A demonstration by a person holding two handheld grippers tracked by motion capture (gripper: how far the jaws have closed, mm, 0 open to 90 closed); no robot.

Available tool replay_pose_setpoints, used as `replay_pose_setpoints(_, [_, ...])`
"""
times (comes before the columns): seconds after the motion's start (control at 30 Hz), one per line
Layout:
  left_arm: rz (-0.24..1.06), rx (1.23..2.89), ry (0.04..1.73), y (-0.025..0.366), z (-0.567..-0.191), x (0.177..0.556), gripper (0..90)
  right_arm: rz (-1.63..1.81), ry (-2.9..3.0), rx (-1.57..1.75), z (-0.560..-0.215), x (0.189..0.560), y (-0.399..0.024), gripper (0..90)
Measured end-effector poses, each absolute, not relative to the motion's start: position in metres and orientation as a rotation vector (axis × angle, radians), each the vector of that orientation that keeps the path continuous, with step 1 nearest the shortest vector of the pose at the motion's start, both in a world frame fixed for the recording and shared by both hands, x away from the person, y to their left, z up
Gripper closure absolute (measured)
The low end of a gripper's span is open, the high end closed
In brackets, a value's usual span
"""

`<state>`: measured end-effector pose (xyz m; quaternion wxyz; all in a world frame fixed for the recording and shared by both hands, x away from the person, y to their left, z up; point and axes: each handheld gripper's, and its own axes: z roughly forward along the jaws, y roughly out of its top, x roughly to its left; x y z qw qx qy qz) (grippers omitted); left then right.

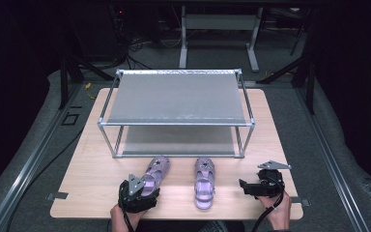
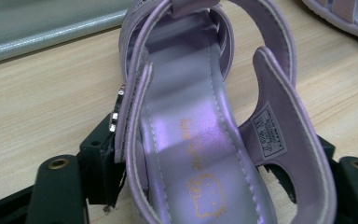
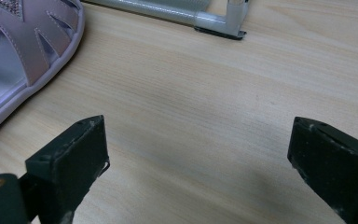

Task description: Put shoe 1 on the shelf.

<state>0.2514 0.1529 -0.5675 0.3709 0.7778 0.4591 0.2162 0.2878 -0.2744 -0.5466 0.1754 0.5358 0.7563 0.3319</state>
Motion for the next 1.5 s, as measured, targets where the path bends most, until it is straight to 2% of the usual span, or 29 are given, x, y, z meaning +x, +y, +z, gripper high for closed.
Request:
replay_pose_setpoints(0.5, [0.564,1.987,1.151,0.156,-0.568,0.25,37.0,0.953,2.152,1.517,-0.547,0.287,-0.275,4.7])
replay_pose_setpoints(1.5, [0.618,1.894,1.063,0.159,-0.541,0.246,37.7,0.972,2.124,1.515,-0.544,0.286,-0.28,4.9])
